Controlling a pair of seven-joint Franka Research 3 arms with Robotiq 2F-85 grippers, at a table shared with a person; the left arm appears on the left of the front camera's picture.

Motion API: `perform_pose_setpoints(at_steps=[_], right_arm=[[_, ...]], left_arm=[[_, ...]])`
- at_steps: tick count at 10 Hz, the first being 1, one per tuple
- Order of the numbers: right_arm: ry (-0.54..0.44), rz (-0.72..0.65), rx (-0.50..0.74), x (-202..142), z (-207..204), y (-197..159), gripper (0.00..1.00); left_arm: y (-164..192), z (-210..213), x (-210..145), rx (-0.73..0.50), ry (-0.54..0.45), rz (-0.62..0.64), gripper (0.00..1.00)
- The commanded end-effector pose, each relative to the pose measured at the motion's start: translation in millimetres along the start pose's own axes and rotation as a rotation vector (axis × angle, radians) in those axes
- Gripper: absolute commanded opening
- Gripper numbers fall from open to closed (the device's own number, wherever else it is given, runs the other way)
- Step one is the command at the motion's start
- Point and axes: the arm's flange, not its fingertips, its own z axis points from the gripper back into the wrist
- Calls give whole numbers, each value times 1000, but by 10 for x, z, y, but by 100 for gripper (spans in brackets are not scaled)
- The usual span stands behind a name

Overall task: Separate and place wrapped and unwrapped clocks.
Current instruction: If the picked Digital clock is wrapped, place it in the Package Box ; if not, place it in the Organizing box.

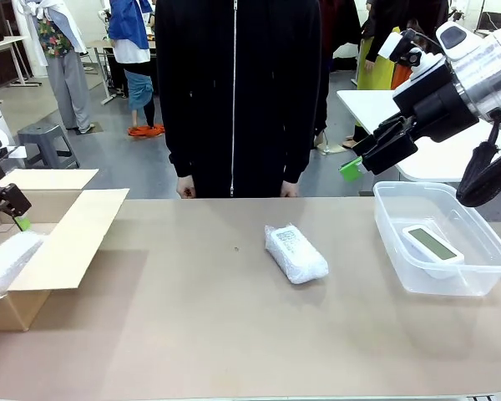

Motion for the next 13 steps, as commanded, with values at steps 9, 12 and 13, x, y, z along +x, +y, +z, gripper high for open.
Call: perform_pose_setpoints(at_steps=[9,12,13], right_arm=[[-11,-1,15,-2,-13,-10,100],[-11,-1,15,-2,-13,-10,100],[-11,-1,15,-2,-13,-10,100]], left_arm=[[-429,1907,-234,3,-58,-42,100],[-449,1675,-43,-100,40,-39,100],[-417,1889,-246,2,-64,-57,100]])
